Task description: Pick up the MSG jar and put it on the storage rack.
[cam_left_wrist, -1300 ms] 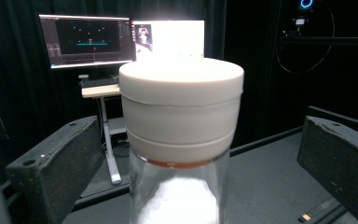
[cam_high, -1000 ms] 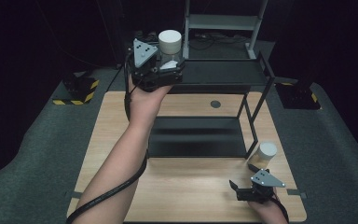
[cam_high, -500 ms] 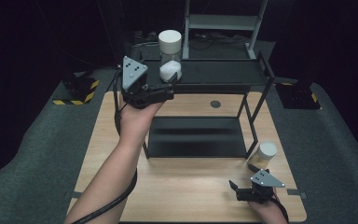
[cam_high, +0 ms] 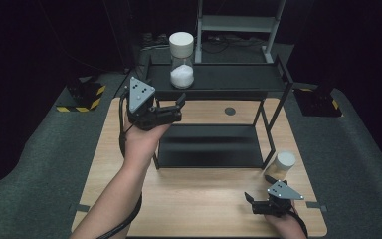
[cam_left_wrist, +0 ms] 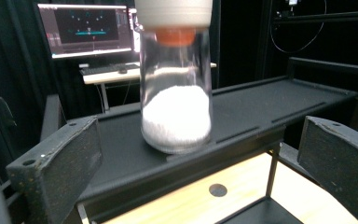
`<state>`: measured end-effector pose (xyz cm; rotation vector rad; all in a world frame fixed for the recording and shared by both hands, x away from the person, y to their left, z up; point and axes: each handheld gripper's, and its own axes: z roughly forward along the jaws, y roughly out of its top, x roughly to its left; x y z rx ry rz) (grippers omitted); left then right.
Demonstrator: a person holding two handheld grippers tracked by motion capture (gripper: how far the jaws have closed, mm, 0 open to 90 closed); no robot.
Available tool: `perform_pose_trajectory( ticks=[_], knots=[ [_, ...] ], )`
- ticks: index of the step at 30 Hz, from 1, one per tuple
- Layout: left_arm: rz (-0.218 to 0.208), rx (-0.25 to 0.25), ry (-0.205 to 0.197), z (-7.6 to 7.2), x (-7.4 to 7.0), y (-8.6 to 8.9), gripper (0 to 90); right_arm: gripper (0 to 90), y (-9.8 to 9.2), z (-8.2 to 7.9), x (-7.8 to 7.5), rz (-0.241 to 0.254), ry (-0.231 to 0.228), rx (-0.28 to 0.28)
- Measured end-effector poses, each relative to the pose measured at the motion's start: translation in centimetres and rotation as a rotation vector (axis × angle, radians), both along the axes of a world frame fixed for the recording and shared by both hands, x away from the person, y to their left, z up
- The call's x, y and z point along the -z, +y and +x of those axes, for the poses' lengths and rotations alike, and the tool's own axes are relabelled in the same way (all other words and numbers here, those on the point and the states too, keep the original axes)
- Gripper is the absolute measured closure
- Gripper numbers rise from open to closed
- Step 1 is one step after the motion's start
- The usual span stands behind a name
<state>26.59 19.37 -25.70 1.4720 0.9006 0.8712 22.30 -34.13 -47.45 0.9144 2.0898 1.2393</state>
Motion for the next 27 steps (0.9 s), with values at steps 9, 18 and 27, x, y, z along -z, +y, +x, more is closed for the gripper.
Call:
perform_pose_trajectory(
  ticks=[9, 18, 27],
  knots=[
    [0.002, 0.015, 0.037, -0.5, 2.1, 0.4, 0.4, 0.0, 0.0, 0.0, 0.0, 0.000, 0.000, 0.000],
    [0.019, 0.025, 0.069, -1.3, 4.5, 0.3, 0.4, 0.0, 0.0, 0.0, 0.0, -0.002, -0.002, -0.001],
    [0.044, 0.040, 0.110, -1.8, 7.0, 0.2, 0.4, 0.0, 0.0, 0.0, 0.0, -0.003, -0.002, -0.002]
  ],
)
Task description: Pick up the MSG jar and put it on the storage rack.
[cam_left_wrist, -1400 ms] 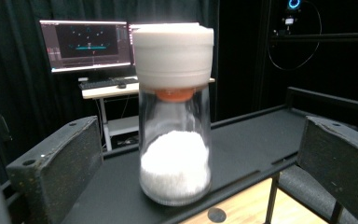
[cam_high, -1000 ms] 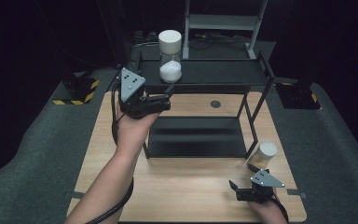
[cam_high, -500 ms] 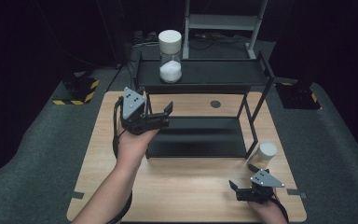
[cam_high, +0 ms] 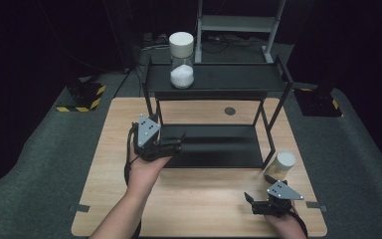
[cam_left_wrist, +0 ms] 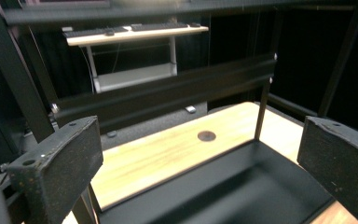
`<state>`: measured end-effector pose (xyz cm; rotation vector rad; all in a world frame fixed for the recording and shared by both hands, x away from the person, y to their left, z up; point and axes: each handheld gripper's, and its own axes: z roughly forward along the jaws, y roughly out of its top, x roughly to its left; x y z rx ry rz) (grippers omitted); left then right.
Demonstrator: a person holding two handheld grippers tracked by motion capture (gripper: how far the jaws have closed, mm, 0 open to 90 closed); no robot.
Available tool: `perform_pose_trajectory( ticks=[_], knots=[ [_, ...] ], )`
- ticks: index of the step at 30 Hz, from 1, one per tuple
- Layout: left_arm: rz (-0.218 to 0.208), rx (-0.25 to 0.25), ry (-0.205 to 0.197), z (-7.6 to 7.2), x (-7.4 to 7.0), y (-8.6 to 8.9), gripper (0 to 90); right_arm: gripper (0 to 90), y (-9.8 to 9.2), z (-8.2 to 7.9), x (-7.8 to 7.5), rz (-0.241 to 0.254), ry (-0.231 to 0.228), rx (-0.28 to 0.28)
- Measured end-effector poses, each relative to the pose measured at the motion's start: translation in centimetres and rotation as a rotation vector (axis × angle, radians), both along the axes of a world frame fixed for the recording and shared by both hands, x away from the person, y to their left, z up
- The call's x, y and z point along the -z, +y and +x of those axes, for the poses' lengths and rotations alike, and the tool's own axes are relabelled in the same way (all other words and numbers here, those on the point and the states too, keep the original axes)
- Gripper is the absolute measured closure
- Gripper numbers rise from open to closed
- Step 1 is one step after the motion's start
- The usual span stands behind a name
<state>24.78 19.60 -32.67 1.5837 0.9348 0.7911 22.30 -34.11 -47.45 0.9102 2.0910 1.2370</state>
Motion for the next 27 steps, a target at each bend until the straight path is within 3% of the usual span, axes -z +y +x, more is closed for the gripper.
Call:
perform_pose_trajectory(
  ticks=[14, 27],
  knots=[
    [0.015, 0.016, 0.089, -0.3, 4.3, 0.0, 0.4, 0.0, 0.1, 0.0, 0.0, -0.005, -0.001, 0.000],
    [0.063, 0.034, 0.191, -1.6, 10.0, -0.1, 0.4, 0.0, 0.2, -0.1, 0.0, -0.010, -0.003, -0.001]
  ],
)
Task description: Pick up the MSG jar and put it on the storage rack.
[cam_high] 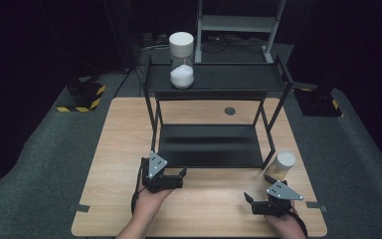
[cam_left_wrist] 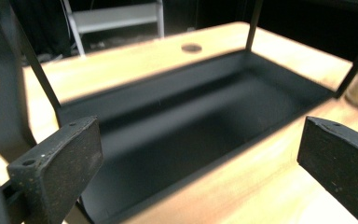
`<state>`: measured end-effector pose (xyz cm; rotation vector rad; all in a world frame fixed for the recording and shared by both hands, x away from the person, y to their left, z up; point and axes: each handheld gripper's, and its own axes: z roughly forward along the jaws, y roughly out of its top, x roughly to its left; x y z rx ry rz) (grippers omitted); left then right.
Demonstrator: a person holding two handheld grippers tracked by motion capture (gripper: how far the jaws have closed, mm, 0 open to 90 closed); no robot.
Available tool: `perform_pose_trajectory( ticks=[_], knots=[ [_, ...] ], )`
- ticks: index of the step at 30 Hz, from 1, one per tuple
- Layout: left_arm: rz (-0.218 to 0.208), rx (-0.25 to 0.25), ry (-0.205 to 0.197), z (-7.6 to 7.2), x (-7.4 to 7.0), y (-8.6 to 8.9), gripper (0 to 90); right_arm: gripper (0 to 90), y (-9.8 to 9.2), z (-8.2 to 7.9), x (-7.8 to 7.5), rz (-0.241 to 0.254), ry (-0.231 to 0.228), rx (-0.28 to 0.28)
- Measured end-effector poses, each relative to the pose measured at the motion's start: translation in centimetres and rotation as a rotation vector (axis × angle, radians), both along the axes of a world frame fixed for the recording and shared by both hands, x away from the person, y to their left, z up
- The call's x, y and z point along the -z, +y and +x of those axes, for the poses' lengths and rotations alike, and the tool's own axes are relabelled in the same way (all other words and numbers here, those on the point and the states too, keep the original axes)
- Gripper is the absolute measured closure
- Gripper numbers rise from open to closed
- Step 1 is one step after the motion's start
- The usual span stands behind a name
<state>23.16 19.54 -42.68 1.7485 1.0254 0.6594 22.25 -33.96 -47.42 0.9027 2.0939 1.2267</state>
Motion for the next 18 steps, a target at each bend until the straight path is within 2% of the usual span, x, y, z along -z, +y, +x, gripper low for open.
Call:
perform_pose_trajectory(
  ticks=[4, 8, 10, 13, 14, 17, 18],
  knots=[
    [0.042, -0.004, 0.033, -0.7, 1.6, -0.2, 0.4, 0.0, 0.1, 0.0, 0.0, -0.003, 0.000, 0.001],
    [0.066, -0.011, 0.077, -0.8, 2.9, -0.2, 0.4, 0.0, 0.1, 0.0, 0.0, -0.004, -0.001, 0.003],
    [0.111, -0.014, 0.087, -0.9, 3.4, -0.4, 0.4, 0.0, 0.1, 0.0, -0.1, -0.006, 0.000, 0.004],
    [0.147, -0.009, 0.109, -0.6, 3.8, -0.5, 0.4, 0.0, 0.4, -0.1, -0.1, -0.017, -0.002, 0.010],
    [0.176, -0.005, 0.123, -0.4, 3.7, -0.7, 0.4, 0.0, 0.4, -0.1, -0.1, -0.017, -0.002, 0.010],
    [0.225, 0.008, 0.109, -0.6, 3.6, -1.3, 0.4, 0.0, 0.5, -0.2, -0.1, -0.020, -0.005, 0.017],
    [0.256, 0.013, 0.106, -0.7, 3.5, -1.9, 0.5, 0.0, 0.5, -0.2, -0.1, -0.020, -0.005, 0.018]
  ],
)
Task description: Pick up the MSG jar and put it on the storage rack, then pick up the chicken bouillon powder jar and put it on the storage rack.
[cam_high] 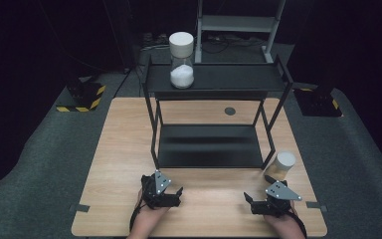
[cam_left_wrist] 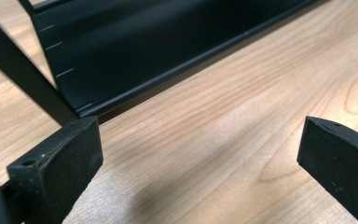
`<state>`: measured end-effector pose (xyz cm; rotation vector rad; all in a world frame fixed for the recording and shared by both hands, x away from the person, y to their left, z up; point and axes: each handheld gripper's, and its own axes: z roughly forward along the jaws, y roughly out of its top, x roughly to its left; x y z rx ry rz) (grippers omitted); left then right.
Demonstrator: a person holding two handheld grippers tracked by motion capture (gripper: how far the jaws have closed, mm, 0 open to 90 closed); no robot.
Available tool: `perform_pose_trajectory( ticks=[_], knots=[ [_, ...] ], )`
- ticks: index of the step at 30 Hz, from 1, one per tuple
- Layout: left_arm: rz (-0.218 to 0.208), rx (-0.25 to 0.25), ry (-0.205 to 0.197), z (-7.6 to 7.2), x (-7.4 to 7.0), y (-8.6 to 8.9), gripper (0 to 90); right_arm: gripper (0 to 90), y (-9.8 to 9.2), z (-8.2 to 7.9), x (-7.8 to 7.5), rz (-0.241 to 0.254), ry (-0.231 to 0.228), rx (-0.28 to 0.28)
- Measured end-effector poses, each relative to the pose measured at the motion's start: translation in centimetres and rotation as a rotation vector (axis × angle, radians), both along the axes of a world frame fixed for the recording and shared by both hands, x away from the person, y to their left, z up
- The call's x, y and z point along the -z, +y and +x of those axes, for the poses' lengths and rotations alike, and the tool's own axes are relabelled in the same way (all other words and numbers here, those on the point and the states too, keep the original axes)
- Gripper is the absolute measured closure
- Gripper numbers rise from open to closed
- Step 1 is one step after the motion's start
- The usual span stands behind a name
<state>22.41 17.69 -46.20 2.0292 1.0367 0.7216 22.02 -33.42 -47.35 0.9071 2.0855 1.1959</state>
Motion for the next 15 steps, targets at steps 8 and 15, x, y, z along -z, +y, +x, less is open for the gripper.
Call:
perform_pose_trajectory(
  ticks=[8, 15],
  knots=[
    [0.112, 0.062, -0.028, -0.5, 0.0, -1.5, 1.4, 0.0, 0.0, 0.0, 0.0, -0.001, -0.004, -0.007],
    [0.107, 0.072, -0.030, -0.5, 0.0, -1.3, 1.4, 0.0, -0.2, -0.1, 0.2, 0.009, -0.010, -0.009]
  ],
)
